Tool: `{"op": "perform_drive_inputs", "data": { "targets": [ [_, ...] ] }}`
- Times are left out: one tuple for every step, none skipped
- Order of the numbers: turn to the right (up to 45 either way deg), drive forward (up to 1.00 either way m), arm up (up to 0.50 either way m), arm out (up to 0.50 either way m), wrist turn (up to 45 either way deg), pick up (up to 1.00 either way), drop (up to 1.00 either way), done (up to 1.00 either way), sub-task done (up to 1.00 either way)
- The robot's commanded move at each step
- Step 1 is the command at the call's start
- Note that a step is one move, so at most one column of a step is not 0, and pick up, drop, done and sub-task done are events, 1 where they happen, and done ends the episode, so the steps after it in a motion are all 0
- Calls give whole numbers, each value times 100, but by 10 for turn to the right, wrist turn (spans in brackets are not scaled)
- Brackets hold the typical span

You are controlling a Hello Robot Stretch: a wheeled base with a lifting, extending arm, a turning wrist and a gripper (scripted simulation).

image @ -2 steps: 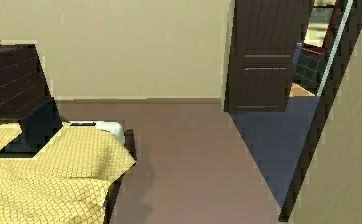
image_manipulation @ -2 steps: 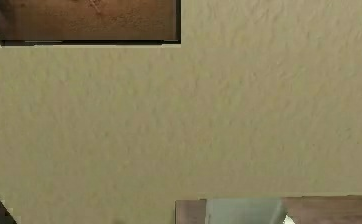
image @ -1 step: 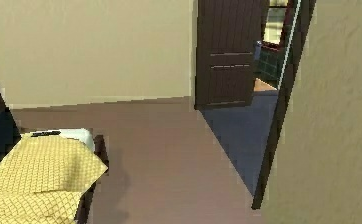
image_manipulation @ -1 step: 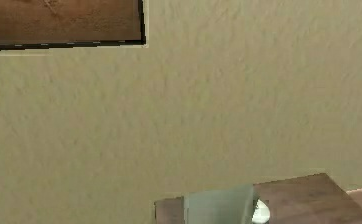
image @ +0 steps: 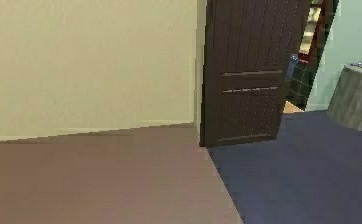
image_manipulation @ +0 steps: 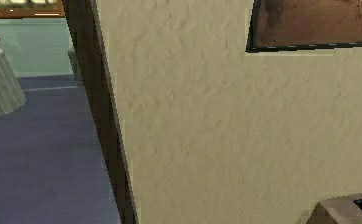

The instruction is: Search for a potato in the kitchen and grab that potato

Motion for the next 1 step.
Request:
{"op": "perform_drive_inputs", "data": {
  "targets": [
    [120,0,0,0,0,0,0,0,0]
  ]
}}
